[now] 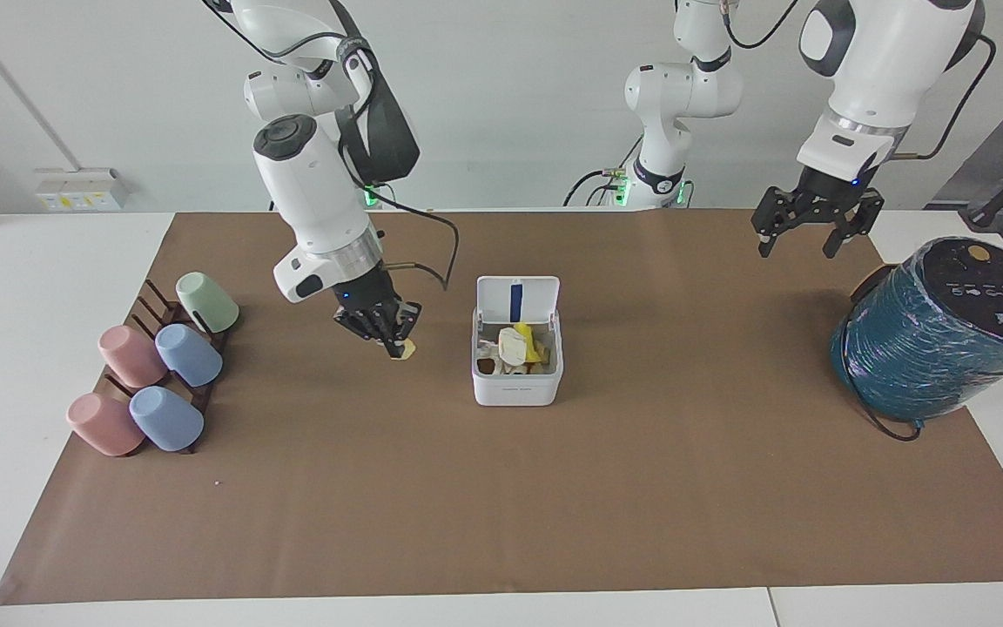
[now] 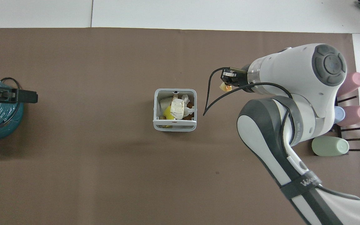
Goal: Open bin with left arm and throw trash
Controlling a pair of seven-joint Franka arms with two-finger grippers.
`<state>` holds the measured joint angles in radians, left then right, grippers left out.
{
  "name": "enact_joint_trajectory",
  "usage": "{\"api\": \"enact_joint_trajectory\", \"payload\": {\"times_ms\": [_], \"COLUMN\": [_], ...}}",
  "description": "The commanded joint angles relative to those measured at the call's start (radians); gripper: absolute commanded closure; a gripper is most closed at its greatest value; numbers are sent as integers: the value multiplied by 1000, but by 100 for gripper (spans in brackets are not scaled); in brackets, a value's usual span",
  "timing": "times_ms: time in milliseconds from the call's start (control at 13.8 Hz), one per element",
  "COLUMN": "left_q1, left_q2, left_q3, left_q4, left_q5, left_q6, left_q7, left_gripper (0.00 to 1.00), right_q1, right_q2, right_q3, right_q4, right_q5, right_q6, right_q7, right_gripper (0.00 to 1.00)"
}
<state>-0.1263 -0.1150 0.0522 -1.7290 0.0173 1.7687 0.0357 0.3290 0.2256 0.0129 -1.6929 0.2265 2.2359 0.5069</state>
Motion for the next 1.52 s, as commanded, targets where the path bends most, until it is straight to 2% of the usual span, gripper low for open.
{"api": "enact_joint_trajectory", "payload": {"times_ms": [0, 217, 362, 651, 1085, 1447], "left_q1": [42, 71, 73, 68, 71, 68], "left_q2": [75, 139, 140, 35, 8, 11], "left_q3": [-8, -5, -8, -12, -12, -14], "left_q4": [156, 290, 302, 157, 103, 109], "left_q5": [7, -8, -13, -14, -14, -13], "left_q6": [-125, -250, -264, -258, -253, -221], "left_q7": [44, 98, 98, 95, 92, 89], "left_gripper": [0, 0, 0, 0, 0, 0], "right_q1": [91, 159, 166, 174, 196, 206], "right_q2": [98, 153, 159, 138, 182, 207], "right_q3": [2, 2, 2, 2, 4, 4], "right_q4": [81, 68, 52, -17, -14, -4], "right_q5": [21, 14, 14, 14, 27, 27], "right_q6": [88, 96, 94, 79, 100, 126], "right_q7": [112, 124, 125, 131, 133, 143], "right_gripper": [100, 100, 100, 100, 100, 100]}}
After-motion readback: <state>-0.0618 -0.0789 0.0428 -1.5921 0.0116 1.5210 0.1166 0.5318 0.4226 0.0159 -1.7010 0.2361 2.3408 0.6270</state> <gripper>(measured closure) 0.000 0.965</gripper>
